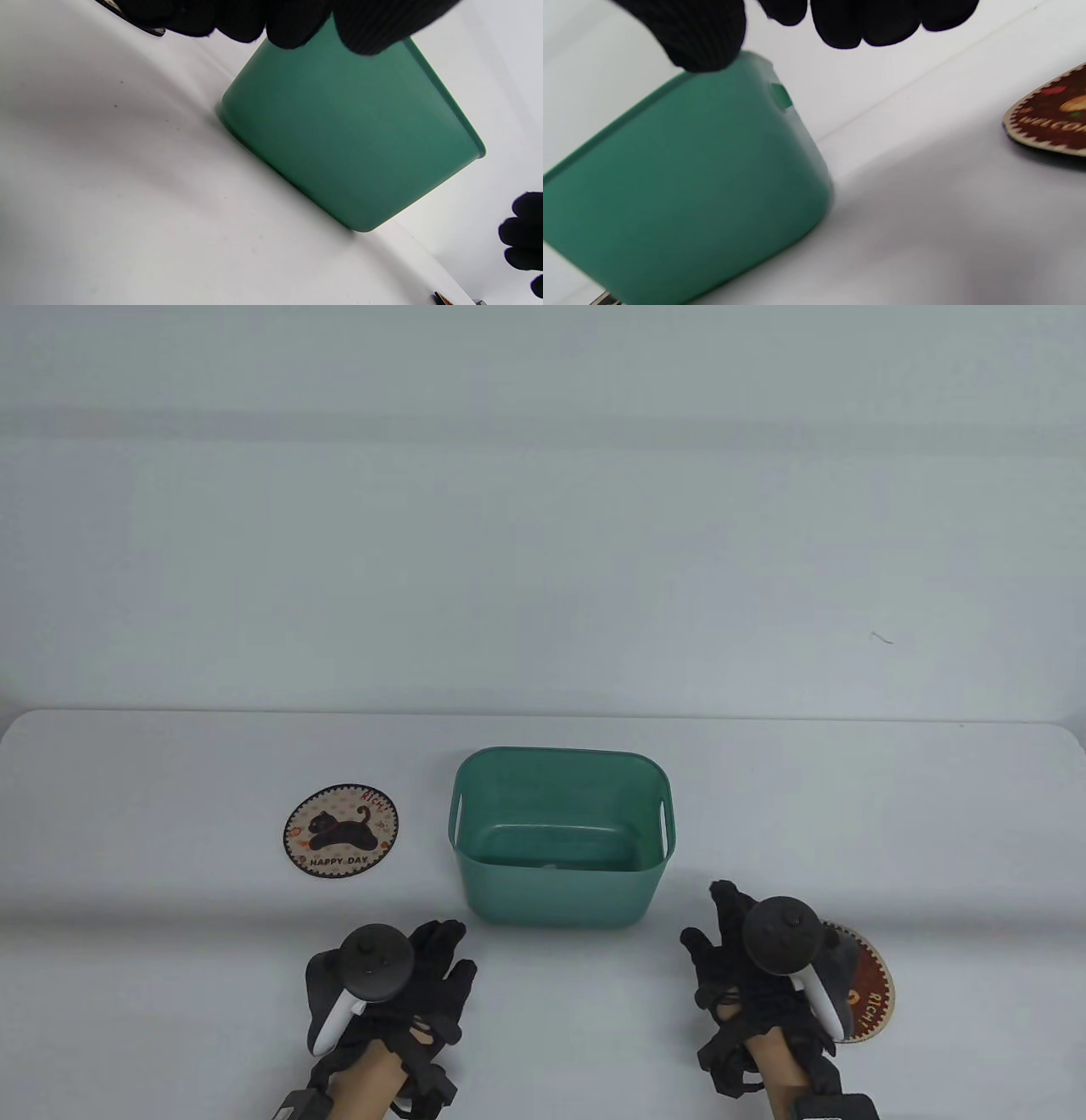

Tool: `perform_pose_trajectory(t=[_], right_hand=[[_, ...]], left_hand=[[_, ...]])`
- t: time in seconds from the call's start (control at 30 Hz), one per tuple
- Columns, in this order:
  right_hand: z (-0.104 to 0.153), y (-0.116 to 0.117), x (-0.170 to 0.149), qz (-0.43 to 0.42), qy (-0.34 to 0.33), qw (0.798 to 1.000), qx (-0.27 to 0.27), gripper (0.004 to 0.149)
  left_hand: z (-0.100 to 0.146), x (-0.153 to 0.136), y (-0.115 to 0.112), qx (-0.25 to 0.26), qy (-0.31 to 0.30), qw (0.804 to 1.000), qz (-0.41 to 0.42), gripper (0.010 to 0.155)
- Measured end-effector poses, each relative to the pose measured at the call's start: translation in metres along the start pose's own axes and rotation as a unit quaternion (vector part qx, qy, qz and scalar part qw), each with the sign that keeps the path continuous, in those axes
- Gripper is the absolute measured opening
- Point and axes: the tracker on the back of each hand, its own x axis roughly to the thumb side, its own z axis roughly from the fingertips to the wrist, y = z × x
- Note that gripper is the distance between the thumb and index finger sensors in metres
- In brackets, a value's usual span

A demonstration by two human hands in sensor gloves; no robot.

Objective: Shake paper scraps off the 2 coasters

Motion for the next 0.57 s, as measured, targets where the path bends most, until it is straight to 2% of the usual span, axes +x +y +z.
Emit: perform_pose_trajectory(t=[0.2,0.37,0.57], right_hand=[[0.002,0.029,-0.002,0.024,-0.025,0.999,0.029,0.068],[0.003,0.041,-0.006,0.048,-0.032,0.996,0.062,0.068],[0.002,0.046,-0.005,0.048,-0.035,0.995,0.076,0.067]], left_hand=[[-0.002,-0.001,-0.003,-0.006,0.005,1.000,-0.005,0.061],[-0.005,-0.001,-0.004,-0.020,0.013,1.000,-0.014,0.061],[-0.004,-0.001,-0.001,-0.012,0.017,1.000,-0.011,0.061]])
